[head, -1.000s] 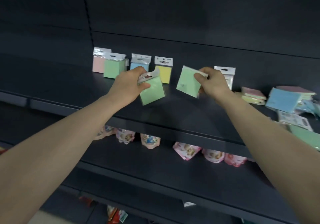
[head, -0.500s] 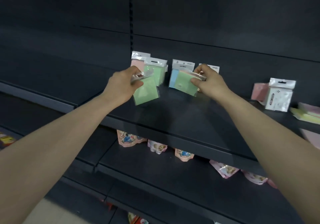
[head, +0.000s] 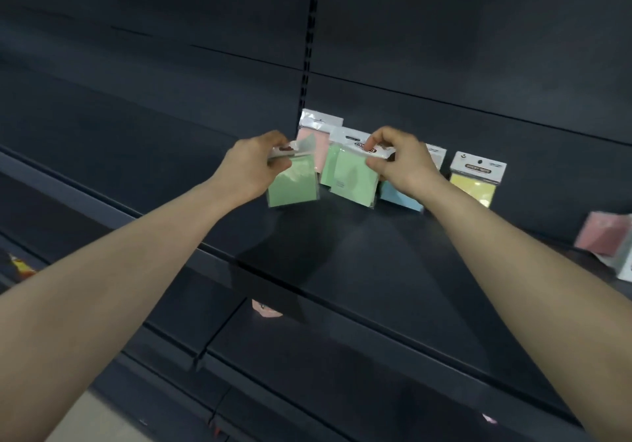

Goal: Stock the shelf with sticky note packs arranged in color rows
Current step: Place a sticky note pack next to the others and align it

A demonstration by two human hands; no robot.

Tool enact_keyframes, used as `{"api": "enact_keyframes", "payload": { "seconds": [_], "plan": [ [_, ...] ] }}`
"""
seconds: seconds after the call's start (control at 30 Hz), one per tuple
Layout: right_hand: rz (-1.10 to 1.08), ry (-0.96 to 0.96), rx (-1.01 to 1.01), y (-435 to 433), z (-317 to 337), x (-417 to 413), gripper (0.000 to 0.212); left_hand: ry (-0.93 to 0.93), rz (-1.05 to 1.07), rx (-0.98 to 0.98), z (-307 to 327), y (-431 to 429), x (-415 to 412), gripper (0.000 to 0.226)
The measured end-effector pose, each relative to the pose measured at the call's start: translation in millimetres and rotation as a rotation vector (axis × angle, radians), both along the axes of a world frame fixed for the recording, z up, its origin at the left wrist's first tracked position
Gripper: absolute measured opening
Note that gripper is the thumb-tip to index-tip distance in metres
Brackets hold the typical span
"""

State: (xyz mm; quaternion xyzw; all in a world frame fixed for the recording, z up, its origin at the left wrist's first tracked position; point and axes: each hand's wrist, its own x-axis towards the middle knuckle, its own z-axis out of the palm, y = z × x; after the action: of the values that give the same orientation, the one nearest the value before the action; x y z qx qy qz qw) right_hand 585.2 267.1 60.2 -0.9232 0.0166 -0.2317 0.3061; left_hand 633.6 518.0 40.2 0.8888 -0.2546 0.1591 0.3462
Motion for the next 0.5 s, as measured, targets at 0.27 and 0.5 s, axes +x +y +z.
{"api": "enact_keyframes", "payload": {
  "seconds": [0.27,0.5],
  "plan": [
    [-0.102,-0.003,-0.089,16,-12,39,0.029,0.005,-0.088,0.028,1,22,43,0.018],
    [-0.242,-0.131,-0.415,20,-26,47,0.041,0.016,-0.152,0.05,2,29,66,0.015]
  ]
}}
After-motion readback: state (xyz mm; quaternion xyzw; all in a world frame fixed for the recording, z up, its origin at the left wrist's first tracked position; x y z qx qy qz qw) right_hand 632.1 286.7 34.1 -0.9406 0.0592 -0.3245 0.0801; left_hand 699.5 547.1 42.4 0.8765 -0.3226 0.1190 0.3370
